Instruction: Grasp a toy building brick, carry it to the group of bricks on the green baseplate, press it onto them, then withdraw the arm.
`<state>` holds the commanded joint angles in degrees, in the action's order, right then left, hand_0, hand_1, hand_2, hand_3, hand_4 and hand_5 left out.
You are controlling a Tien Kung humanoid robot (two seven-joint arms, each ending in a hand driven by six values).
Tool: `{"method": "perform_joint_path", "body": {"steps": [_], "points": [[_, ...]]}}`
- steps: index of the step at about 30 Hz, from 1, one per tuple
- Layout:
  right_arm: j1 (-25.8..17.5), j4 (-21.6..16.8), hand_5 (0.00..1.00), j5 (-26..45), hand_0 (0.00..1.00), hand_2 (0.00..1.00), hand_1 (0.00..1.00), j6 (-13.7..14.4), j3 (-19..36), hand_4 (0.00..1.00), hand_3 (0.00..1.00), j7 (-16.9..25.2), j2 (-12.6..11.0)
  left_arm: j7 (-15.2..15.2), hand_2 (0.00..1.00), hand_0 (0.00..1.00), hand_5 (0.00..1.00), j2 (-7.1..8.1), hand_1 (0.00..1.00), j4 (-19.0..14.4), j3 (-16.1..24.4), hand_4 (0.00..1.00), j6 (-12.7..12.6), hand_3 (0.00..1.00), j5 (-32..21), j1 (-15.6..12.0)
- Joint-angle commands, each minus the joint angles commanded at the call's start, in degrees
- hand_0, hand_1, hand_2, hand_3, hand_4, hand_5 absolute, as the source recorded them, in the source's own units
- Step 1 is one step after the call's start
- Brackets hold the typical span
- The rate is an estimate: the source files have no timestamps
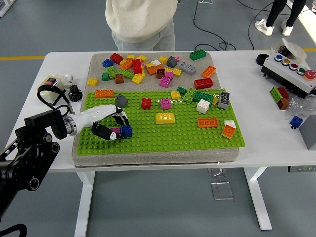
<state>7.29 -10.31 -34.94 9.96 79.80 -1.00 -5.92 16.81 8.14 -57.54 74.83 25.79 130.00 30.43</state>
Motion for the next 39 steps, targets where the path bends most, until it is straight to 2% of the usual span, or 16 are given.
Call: {"method": "perform_joint_path", "body": {"steps": [9, 10, 17, 33, 34, 39], "points": [[0.04, 0.00, 0.502, 0.12, 0.727, 0.703, 0.655, -0.05, 0.09, 0.909, 0.568, -0.04, -0.01, -0.02, 0.605, 0.744, 0.139, -0.15, 0.661, 0.45, 0.06, 0.756, 0.07, 0.603, 0.00, 0.13], [0.04, 0.00, 0.502, 0.13, 0.727, 0.703, 0.656, -0.03, 0.09, 0.910, 0.569, -0.03, -0.01, -0.05, 0.610, 0.748, 0.166, -0.18, 0.677, 0.51, 0.08, 0.787, 0.03, 0.607, 0.00, 0.15], [0.02, 0.00, 0.502, 0.15, 0.728, 0.703, 0.656, 0.06, 0.10, 0.910, 0.569, 0.05, 0.03, -0.07, 0.615, 0.750, 0.183, -0.25, 0.682, 0.39, 0.25, 0.814, 0.17, 0.616, 0.00, 0.13], [-0.05, 0.00, 0.501, 0.21, 0.728, 0.703, 0.655, 0.12, -0.16, 0.910, 0.569, 0.07, 0.10, 0.73, 0.630, 0.759, 0.204, 0.32, 0.689, -4.59, 1.28, 0.844, 0.75, 0.630, 0.00, -0.83], [-0.05, 0.00, 0.503, 0.22, 0.728, 0.703, 0.655, 0.13, -0.17, 0.909, 0.568, 0.08, 0.10, 0.80, 0.777, 0.872, 0.496, 0.36, 0.807, -4.73, 1.29, 0.998, 0.77, 0.601, 0.00, -0.93], [-0.13, 0.00, 0.503, 0.23, 0.728, 0.703, 0.655, 0.13, -0.32, 0.909, 0.568, -0.02, 0.14, 1.46, 0.777, 0.872, 0.496, 0.81, 0.807, -5.48, 1.19, 0.998, 1.21, 0.601, 0.00, -2.17]]}}
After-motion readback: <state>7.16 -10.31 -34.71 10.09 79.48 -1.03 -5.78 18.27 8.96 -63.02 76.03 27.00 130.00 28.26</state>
